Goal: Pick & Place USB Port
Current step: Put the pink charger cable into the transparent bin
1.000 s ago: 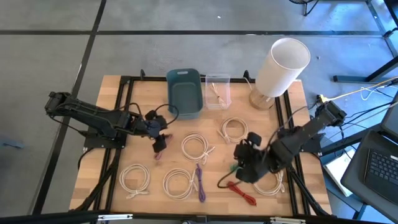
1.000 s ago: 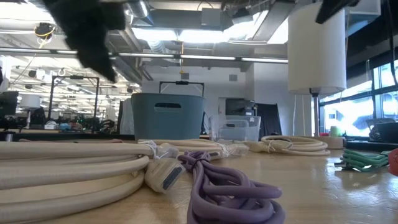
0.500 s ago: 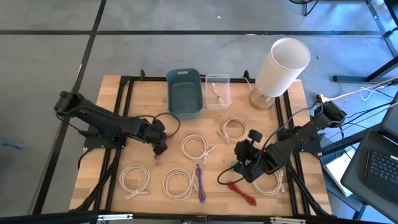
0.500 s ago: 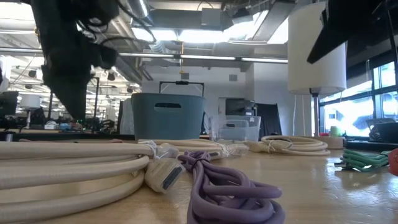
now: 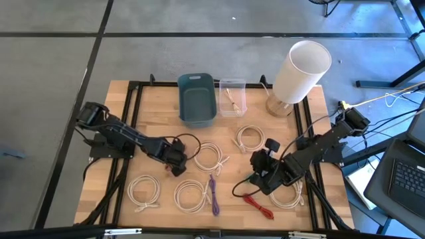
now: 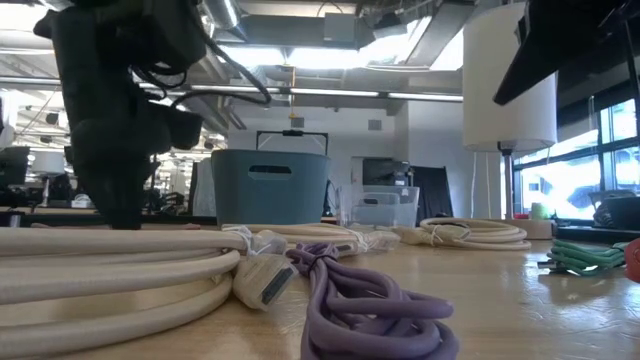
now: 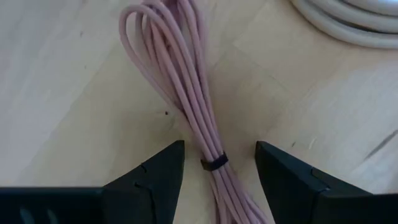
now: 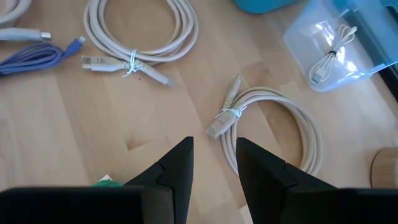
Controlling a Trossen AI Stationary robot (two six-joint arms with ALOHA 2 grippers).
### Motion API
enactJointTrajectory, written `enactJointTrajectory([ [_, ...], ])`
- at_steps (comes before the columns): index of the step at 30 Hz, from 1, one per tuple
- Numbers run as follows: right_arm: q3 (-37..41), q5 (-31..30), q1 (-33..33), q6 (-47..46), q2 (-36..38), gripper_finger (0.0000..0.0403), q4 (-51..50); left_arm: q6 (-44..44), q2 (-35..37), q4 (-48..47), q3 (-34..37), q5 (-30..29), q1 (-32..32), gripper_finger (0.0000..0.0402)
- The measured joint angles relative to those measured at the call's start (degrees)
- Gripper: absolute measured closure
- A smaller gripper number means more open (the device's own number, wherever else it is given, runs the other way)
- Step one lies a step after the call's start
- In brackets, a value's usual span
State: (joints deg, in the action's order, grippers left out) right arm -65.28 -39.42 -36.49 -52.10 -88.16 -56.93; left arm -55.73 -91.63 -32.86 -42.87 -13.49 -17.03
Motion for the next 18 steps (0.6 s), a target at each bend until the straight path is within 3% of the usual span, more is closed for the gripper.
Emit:
enactJointTrajectory([
  [4,0.0,-1.4,0.0,0.0,0.0,0.0280,0.2,3.4,-1.8,-0.4,-0.5,-1.5,-0.3,0.0257],
  [9,0.0,-1.5,0.0,0.0,0.0,0.0280,0.2,9.1,0.8,-1.3,0.2,-5.2,-2.1,0.0377],
  [14,0.0,-1.5,0.0,0.0,0.0,0.0279,0.1,10.8,10.0,-4.3,0.2,-11.4,-7.1,0.0384],
  [18,0.0,-1.7,0.0,0.0,0.0,0.0279,0.3,9.5,18.3,-6.1,0.6,-20.3,-12.2,0.0385],
])
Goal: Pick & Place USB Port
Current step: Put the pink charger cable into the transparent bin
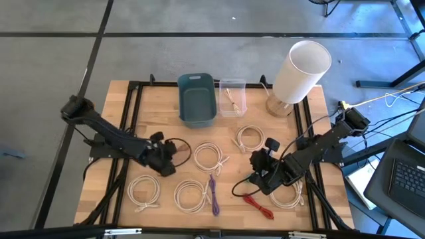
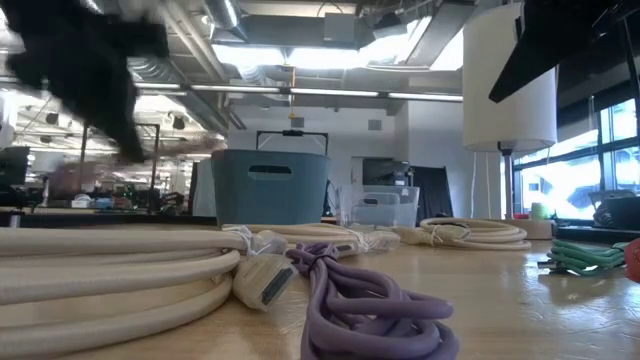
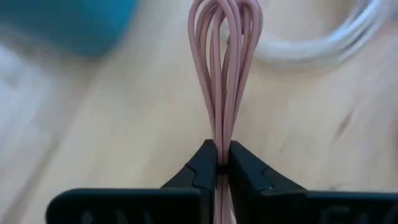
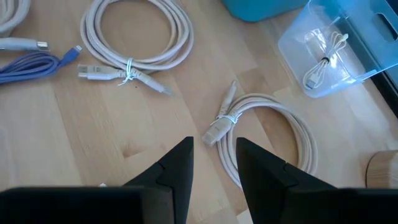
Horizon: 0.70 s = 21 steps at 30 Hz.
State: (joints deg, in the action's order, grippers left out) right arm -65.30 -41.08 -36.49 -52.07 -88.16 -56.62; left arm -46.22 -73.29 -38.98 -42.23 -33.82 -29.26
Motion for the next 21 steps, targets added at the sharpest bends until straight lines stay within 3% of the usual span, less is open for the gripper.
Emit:
enactJointTrajectory([
  [5,0.0,-4.2,0.0,0.8,0.0,0.0279,1.1,12.7,6.2,11.7,-0.2,-14.8,-5.4,0.0386],
  [9,0.0,-9.6,0.0,6.5,0.0,0.0279,6.2,32.2,6.6,27.5,-0.2,-16.2,-5.1,0.0386],
  [12,0.0,-11.7,0.0,14.0,0.0,0.0279,12.2,45.8,5.9,38.3,-0.2,-9.8,-1.8,0.0386],
  [15,0.0,-11.9,0.1,22.2,0.0,0.0279,18.4,55.1,5.3,46.8,-0.3,3.2,3.3,0.0386],
  [17,0.0,-12.6,0.1,27.1,0.0,0.0279,22.2,58.2,4.8,50.7,-0.3,12.6,7.5,0.0386],
  [21,0.0,-15.7,0.4,36.0,0.0,0.0279,30.3,59.9,3.2,56.5,-0.3,24.3,15.4,0.0387],
])
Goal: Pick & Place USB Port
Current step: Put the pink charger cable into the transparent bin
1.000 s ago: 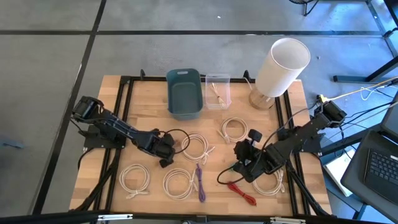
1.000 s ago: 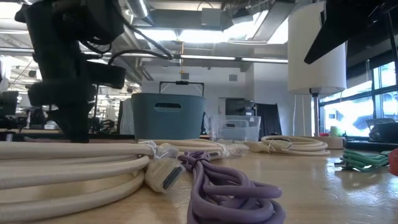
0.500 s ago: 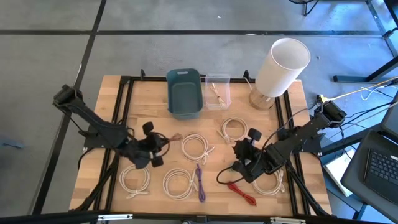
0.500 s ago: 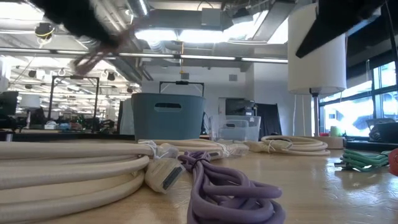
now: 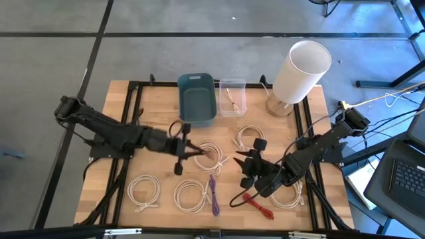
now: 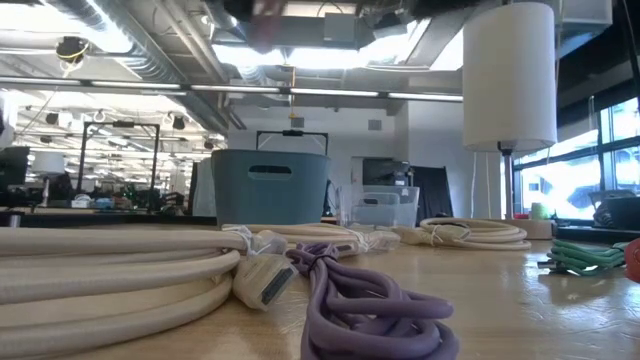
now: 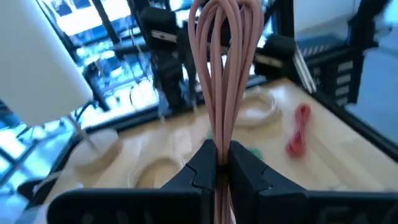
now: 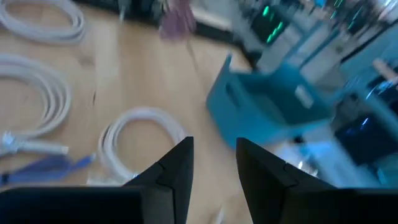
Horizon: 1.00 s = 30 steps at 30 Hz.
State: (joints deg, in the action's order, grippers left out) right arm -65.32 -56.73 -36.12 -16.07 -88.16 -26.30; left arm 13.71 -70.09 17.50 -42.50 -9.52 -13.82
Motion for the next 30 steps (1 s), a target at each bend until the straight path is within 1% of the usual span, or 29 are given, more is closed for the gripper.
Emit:
enactJointTrajectory([
  [4,0.0,-1.8,1.5,12.1,0.0,0.0279,11.2,-0.2,-3.1,8.0,0.0,12.4,6.7,0.0387],
  [5,0.0,-1.8,2.1,15.0,0.0,0.0279,14.3,-0.7,-4.2,10.1,0.0,14.9,7.9,0.0387],
  [7,0.0,-1.3,3.3,19.9,0.0,0.0279,20.0,-1.3,-6.1,12.7,0.0,17.7,9.8,0.0387],
  [10,0.0,0.5,5.2,24.9,0.1,0.0279,25.7,-2.5,-8.6,16.2,0.0,19.3,11.6,0.0387],
  [14,0.0,2.5,7.5,28.4,0.1,0.0279,30.0,-3.3,-10.4,19.2,0.0,22.2,12.5,0.0387],
  [18,0.0,8.3,9.8,28.5,0.1,0.0279,33.0,-3.0,-10.5,21.0,0.0,22.6,12.5,0.0387],
  [21,-0.1,11.4,11.1,28.5,0.2,0.0279,33.9,-2.6,-10.5,22.1,0.0,23.6,12.5,0.0387],
  [25,-0.1,14.4,11.7,28.5,0.2,0.0279,35.6,-2.0,-10.4,22.6,0.0,24.9,12.9,0.0387],
  [28,-0.1,15.0,11.8,28.5,0.2,0.0280,36.1,-2.0,-10.4,23.0,0.0,25.7,13.5,0.0386],
  [30,-0.1,15.1,11.8,28.5,0.2,0.0288,36.3,-2.4,-10.4,23.5,0.0,26.2,13.8,0.0386],
])
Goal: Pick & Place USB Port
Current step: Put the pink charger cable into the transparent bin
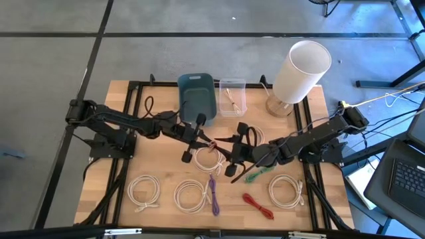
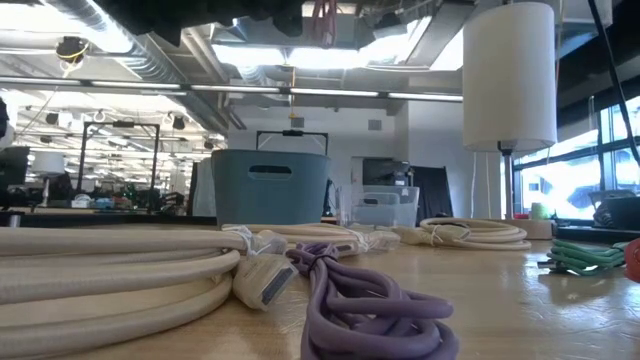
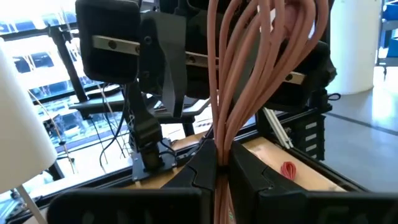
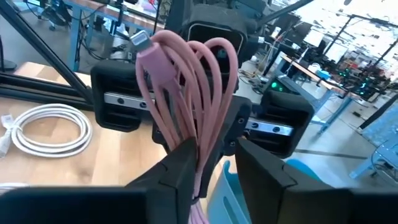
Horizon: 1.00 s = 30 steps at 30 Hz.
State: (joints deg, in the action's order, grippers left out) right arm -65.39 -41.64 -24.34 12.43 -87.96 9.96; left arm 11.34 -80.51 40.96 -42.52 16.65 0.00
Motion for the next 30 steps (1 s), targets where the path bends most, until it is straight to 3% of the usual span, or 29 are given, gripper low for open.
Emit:
enactJointTrajectory([
  [5,0.0,1.2,0.0,0.0,-0.1,0.0380,0.1,-0.2,0.0,0.2,0.0,1.1,0.1,0.0385],
  [9,0.0,0.2,0.0,0.0,-0.1,0.0393,-0.1,-0.3,0.0,0.0,0.0,1.0,0.1,0.0376],
  [14,0.0,-2.8,-0.1,0.9,0.1,0.0398,-1.7,-0.1,0.0,-0.6,-0.1,-0.8,-0.3,0.0334],
  [19,0.0,-7.9,-0.4,1.7,1.3,0.0400,-3.9,0.4,0.2,-1.6,-0.2,-7.9,-1.8,0.0268],
  [23,0.0,-18.0,-2.7,-1.3,3.7,0.0401,-12.4,3.7,3.4,-8.9,-0.2,-16.8,-3.8,0.0217],
  [27,0.0,-22.9,-5.1,-13.7,7.2,0.0401,-25.8,3.6,9.2,-16.5,-0.2,-27.8,-6.4,0.0186],
  [30,0.0,-22.0,-4.8,-27.4,10.1,0.0401,-37.0,0.1,12.8,-25.0,-0.2,-30.1,-8.8,0.0180],
])
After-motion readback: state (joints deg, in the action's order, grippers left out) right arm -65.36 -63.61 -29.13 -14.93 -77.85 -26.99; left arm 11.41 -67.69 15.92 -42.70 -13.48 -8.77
